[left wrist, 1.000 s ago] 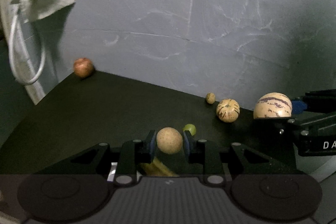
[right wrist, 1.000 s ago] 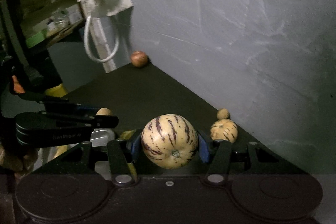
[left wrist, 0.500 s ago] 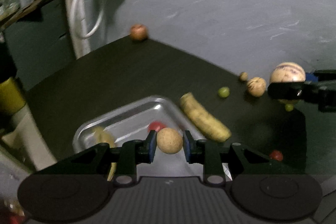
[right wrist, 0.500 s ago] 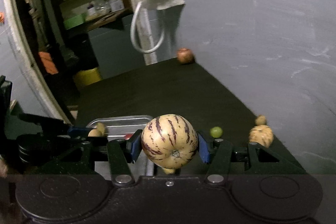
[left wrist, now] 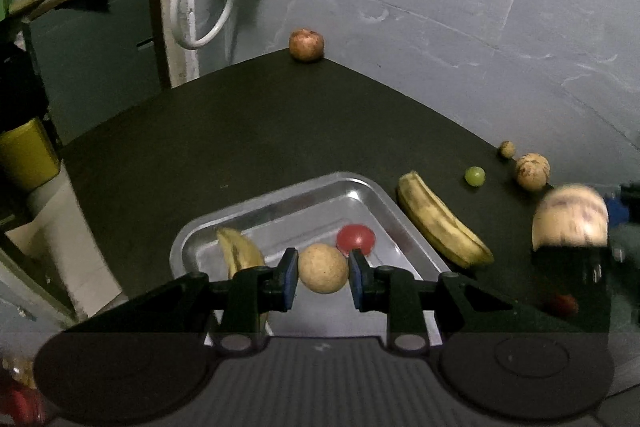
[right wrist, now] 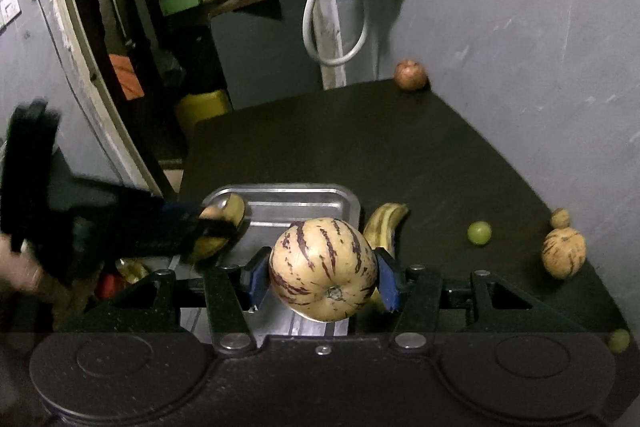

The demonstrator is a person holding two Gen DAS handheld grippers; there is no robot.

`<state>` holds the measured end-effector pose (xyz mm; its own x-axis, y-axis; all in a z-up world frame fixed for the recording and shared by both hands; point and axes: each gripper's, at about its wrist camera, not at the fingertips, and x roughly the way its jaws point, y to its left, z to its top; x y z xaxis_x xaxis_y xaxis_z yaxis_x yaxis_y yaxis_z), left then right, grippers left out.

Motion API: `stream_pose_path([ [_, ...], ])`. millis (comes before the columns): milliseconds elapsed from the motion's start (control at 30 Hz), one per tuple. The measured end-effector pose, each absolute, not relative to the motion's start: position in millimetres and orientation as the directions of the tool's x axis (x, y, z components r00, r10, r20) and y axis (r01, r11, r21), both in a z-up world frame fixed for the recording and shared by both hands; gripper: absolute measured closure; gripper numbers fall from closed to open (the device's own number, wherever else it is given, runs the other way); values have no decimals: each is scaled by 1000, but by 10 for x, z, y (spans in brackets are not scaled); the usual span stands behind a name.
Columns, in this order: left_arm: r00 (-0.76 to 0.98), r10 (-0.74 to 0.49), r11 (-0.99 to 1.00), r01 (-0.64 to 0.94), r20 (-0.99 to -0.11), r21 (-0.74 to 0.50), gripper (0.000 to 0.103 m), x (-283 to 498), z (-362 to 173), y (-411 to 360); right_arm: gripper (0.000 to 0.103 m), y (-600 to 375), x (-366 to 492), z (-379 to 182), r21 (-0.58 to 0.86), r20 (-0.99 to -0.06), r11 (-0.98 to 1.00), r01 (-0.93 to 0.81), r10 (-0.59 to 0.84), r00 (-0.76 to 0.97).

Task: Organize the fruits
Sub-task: 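Carry the brown fruit in the left gripper and the striped melon in the right gripper over the metal tray, then open the left gripper to drop the brown fruit while the right gripper releases the melon into the tray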

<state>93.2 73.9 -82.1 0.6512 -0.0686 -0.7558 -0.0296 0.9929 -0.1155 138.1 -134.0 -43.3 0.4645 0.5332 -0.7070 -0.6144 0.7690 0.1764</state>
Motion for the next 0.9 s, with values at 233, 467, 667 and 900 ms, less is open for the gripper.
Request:
stream_pose_path([
  [233, 624, -99, 993, 10, -775, -118, 74, 1298, -1022, 814, 48, -1082, 1414, -703, 140, -749, 751, -645, 506, 427],
  [467, 594, -121, 992, 37, -795, -123, 74, 1579, -1190, 914, 48, -762, 1448, -979, 103, -779, 724, -682, 485, 397],
  [667, 576, -132, 991, 50, -807, -126, 74, 1711, -1262, 938, 48, -565, 1534, -1186, 78, -802, 709, -701, 463, 379],
  [900, 561, -131, 991, 44, -818, -128, 74, 1766, -1337, 966, 48, -454, 1591, -1318, 51, -810, 700, -712, 446, 381],
])
